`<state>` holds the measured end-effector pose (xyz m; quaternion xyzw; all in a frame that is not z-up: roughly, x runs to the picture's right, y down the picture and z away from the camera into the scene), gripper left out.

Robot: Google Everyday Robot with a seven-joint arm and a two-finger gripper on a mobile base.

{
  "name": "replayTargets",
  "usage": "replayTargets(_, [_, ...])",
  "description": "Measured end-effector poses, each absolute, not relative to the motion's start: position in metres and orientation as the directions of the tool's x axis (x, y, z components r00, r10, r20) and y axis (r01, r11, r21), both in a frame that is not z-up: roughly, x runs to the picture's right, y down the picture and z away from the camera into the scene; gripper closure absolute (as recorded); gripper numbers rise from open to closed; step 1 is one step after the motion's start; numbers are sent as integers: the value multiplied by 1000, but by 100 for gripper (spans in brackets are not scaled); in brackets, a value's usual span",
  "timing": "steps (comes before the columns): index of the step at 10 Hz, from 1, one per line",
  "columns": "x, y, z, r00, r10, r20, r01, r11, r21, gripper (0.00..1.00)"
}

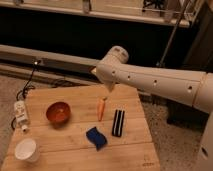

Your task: Place the pepper in the ceramic cup

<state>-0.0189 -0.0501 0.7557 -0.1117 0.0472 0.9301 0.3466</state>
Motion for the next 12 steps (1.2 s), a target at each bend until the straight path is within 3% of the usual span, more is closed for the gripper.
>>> replayTargets(12, [-19,-49,756,-729,639,-245,-661,-750,9,20])
